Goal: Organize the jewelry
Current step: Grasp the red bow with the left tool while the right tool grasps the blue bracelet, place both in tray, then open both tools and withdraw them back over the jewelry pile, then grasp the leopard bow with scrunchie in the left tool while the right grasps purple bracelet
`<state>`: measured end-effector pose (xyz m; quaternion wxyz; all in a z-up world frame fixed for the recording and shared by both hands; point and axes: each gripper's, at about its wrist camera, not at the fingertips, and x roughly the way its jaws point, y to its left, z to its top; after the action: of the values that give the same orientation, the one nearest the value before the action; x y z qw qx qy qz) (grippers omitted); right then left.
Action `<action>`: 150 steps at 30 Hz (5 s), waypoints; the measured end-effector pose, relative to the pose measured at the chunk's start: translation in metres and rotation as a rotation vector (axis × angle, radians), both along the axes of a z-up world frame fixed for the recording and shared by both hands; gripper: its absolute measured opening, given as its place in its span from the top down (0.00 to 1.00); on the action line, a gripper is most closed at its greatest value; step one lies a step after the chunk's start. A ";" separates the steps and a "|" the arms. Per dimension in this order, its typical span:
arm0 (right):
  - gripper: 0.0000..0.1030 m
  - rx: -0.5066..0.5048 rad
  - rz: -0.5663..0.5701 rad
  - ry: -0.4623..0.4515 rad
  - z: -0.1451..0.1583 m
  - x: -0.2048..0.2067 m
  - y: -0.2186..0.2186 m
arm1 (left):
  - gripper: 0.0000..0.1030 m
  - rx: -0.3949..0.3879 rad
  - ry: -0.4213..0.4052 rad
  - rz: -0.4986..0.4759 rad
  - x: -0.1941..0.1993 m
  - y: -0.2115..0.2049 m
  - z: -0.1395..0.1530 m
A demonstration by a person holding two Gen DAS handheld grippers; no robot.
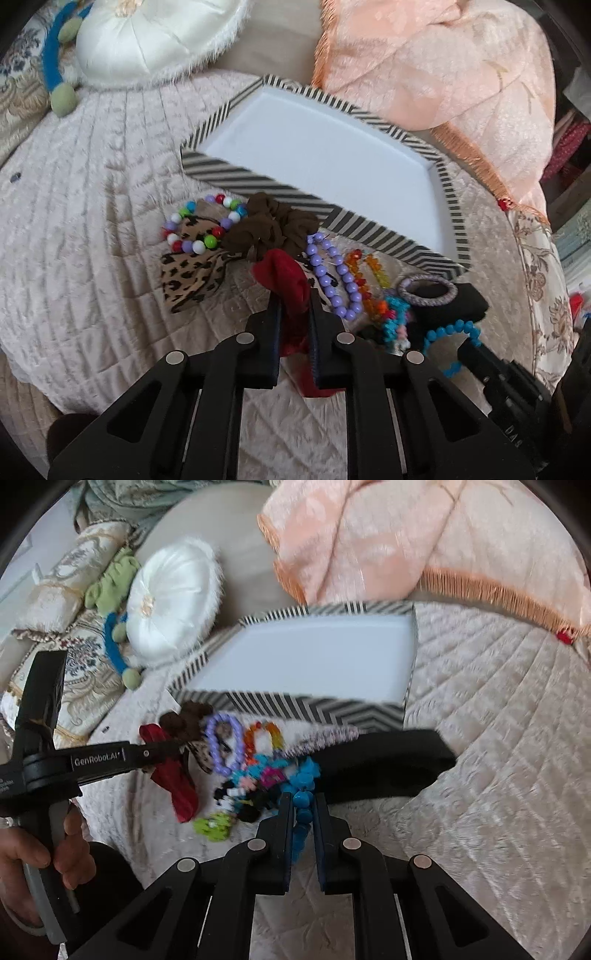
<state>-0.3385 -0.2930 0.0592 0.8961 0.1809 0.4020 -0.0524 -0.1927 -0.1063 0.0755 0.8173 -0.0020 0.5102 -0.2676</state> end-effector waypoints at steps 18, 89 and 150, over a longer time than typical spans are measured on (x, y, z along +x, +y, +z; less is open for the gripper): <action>0.91 -0.064 0.017 -0.103 0.068 0.014 -0.008 | 0.91 -0.036 -0.133 -0.018 0.028 -0.012 0.071; 0.60 -0.114 -0.071 -0.063 0.062 -0.002 0.027 | 0.38 0.119 -0.356 0.066 -0.033 0.027 0.069; 0.44 -0.015 0.077 0.012 0.015 0.026 0.032 | 0.88 -0.135 0.100 -0.043 0.076 0.009 0.001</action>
<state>-0.3122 -0.2605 0.0740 0.8964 0.1582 0.4134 -0.0218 -0.1167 -0.0970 0.0765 0.7828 -0.0595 0.5314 -0.3182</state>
